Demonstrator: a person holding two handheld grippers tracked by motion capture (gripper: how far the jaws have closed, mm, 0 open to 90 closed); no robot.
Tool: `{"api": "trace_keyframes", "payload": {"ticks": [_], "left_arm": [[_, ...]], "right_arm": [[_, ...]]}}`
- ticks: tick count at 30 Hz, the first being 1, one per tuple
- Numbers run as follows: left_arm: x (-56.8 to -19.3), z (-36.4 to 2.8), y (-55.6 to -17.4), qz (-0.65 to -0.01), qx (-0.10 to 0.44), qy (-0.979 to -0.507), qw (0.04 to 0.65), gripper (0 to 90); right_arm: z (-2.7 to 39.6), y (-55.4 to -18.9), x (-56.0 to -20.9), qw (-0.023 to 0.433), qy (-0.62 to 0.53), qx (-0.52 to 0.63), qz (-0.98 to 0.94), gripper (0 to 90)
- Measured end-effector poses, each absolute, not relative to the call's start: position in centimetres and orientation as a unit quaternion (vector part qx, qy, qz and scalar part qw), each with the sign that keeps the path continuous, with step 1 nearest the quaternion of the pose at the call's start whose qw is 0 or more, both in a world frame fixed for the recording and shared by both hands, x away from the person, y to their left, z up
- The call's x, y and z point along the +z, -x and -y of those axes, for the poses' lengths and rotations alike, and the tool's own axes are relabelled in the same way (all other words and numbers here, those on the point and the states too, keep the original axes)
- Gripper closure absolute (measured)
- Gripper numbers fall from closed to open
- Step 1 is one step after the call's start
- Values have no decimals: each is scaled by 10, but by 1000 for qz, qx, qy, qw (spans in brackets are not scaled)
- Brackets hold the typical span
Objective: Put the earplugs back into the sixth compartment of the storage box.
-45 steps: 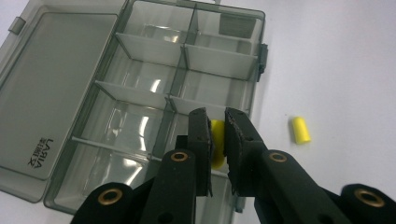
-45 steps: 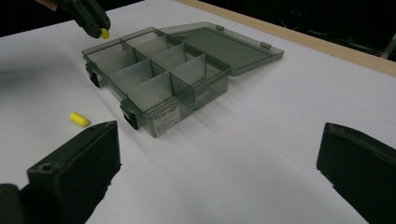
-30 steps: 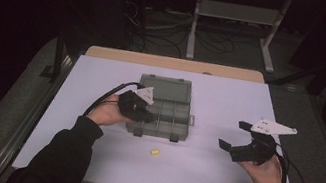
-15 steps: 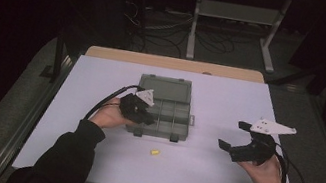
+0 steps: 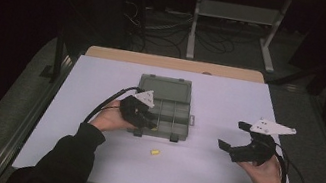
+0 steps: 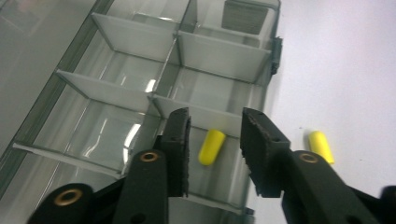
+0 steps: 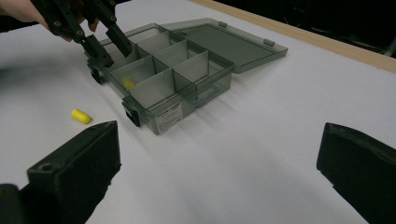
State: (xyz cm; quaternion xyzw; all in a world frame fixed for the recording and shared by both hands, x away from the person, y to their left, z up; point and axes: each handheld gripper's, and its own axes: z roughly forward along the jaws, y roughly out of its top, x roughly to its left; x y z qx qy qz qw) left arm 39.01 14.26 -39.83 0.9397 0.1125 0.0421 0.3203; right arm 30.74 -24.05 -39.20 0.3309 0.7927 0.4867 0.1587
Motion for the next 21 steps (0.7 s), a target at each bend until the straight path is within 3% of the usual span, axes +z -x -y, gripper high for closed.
{"api": "trace_keyframes", "payload": {"ticks": [21], "left_arm": [[-368,-152,-358,-106,67,-932,339,434]], "right_arm": [[242,-306,-391,159,-330,490,-791,0]]}}
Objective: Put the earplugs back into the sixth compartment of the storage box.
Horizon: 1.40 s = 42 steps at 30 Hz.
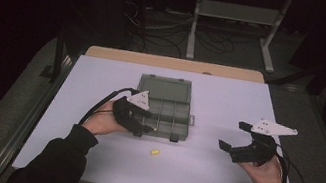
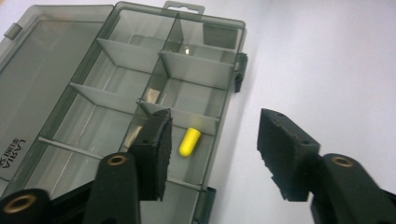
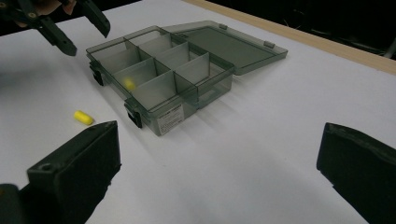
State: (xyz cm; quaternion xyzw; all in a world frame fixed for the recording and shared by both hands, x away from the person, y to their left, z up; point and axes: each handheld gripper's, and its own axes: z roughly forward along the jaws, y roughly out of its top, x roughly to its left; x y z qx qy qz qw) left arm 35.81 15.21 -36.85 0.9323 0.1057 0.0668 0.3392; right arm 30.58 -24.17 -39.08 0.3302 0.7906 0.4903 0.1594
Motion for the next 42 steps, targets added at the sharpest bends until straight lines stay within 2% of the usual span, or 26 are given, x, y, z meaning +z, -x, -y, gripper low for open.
{"api": "trace_keyframes", "payload": {"ticks": [6,19,26,42], "left_arm": [[-366,-151,-353,-112,49,-927,354,292],[-384,-135,-338,-96,29,-934,343,84],[-396,-128,-328,-84,30,-940,329,87],[-417,-121,-321,-69,19,-950,304,168]], "right_arm": [[242,-306,-391,158,-330,489,-791,0],[242,-306,-391,155,-332,489,-791,0],[242,-306,-391,155,-331,489,-792,0],[241,-307,-392,153,-332,486,-794,0]]}}
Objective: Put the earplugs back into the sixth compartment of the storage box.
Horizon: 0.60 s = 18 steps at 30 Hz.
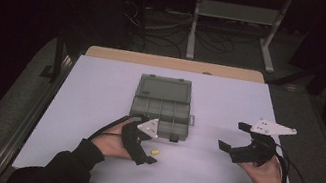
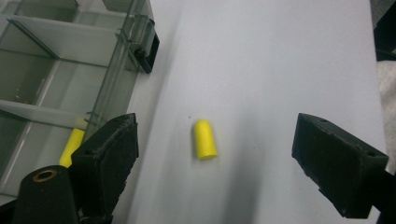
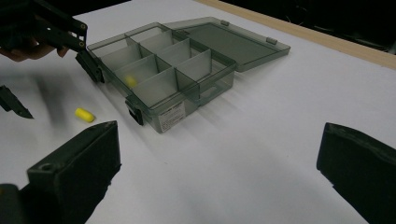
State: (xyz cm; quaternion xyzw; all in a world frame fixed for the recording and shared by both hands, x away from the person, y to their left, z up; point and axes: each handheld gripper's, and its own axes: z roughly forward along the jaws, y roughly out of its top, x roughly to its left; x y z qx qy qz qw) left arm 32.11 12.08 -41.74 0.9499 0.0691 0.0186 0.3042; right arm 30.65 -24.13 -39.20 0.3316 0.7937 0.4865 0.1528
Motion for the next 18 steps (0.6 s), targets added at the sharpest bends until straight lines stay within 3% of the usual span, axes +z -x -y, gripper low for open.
{"api": "trace_keyframes", "payload": {"ticks": [9,15,16,17,18], "left_arm": [[-427,-118,-324,-62,8,-953,296,303],[-429,-117,-326,-63,-3,-953,298,498],[-429,-117,-326,-63,-2,-952,298,498],[-429,-117,-326,-62,-2,-953,297,565],[-430,-117,-326,-62,-2,-953,295,565]], "right_arm": [[241,-307,-392,153,-331,486,-794,0],[241,-307,-392,152,-329,486,-795,0],[241,-307,-392,152,-329,486,-795,0],[241,-307,-393,152,-330,486,-795,0],[241,-307,-393,152,-330,486,-795,0]]}}
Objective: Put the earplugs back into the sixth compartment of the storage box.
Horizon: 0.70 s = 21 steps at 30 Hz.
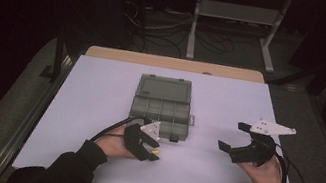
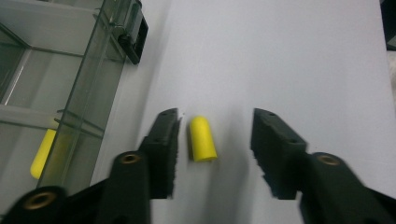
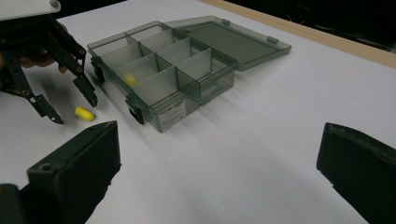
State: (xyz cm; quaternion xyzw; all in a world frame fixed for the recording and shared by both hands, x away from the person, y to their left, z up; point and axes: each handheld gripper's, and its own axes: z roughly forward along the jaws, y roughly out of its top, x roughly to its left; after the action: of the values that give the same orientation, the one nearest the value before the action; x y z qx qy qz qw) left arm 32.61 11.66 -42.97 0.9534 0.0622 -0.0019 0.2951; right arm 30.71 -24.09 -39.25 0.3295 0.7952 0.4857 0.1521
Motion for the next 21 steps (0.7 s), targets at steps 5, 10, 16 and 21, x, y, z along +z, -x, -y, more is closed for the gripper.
{"api": "trace_keyframes", "payload": {"ticks": [5,10,16,21], "left_arm": [[-431,-117,-328,-75,9,-955,287,725],[-431,-117,-328,-70,1,-956,285,799],[-428,-118,-327,-64,-4,-955,290,807],[-416,-119,-323,-51,3,-955,293,806]], "right_arm": [[241,-307,-392,152,-330,485,-795,0],[241,-307,-393,153,-329,485,-796,0],[241,-307,-392,153,-329,486,-795,0],[241,-307,-392,153,-329,488,-794,0]]}}
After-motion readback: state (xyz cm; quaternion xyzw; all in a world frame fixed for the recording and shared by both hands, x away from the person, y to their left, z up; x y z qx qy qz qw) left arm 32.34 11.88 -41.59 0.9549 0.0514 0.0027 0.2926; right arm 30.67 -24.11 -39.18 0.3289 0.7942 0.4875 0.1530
